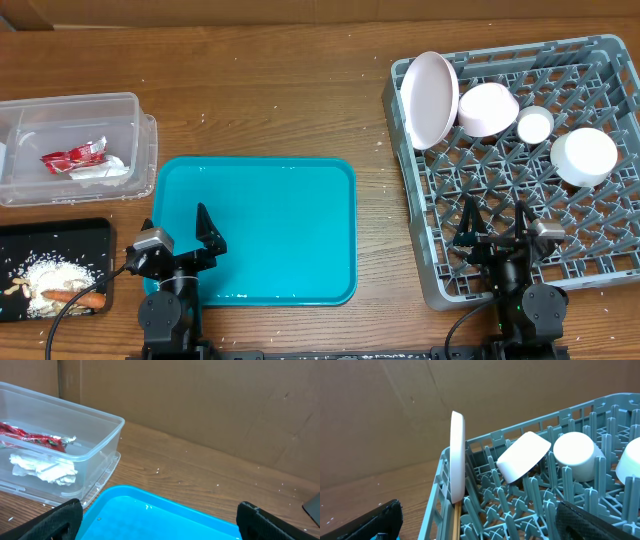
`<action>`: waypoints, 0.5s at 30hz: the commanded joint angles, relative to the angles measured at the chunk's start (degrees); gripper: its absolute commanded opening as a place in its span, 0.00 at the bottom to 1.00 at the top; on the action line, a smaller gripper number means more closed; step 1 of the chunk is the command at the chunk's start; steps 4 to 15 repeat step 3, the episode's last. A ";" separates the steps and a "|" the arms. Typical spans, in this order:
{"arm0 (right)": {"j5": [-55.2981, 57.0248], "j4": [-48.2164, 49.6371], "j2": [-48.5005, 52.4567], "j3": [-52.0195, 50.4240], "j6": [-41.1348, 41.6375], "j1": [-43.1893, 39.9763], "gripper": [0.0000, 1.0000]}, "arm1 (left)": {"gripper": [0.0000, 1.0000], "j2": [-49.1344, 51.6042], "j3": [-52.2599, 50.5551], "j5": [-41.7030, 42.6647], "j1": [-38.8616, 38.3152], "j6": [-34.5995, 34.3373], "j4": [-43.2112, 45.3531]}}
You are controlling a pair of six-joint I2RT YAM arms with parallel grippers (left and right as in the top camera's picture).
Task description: Sort waste into correct bins and load items into the dishwasher
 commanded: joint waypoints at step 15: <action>-0.07 0.17 -0.52 -0.61 0.04 -0.15 1.00 | 1.00 -0.50 -0.22 0.50 -0.33 1.07 -0.04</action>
